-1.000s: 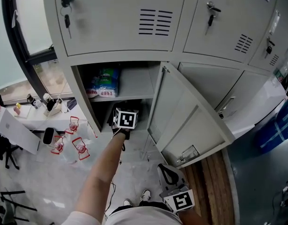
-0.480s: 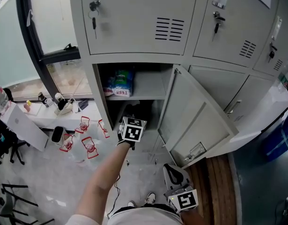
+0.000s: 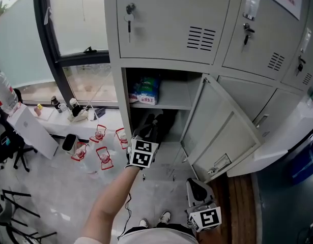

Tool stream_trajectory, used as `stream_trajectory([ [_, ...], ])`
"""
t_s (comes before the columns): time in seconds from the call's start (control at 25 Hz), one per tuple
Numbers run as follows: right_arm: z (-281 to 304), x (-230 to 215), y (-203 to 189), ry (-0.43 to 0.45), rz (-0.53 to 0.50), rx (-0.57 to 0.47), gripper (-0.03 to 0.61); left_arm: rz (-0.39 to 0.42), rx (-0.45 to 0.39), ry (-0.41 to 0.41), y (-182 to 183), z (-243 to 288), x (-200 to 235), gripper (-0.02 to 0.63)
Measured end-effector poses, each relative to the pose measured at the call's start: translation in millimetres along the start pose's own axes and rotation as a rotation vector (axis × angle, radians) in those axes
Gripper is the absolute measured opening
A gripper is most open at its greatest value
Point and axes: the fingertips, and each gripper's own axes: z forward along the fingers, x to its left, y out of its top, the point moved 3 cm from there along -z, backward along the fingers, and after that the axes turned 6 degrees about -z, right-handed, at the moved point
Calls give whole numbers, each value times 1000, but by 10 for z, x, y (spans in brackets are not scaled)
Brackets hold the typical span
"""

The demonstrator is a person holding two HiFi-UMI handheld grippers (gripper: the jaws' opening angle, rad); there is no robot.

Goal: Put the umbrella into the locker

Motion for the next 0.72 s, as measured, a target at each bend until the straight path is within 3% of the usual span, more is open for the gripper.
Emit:
stream_trajectory([
  [0.52,-142,-96,165,-55,-14,-36,15,170,-160,-5,223,-881,-53,21],
  [0.72,-199,-187,196,-83,-20,-36,15,168,-223,2,330,-1234,-71,21],
])
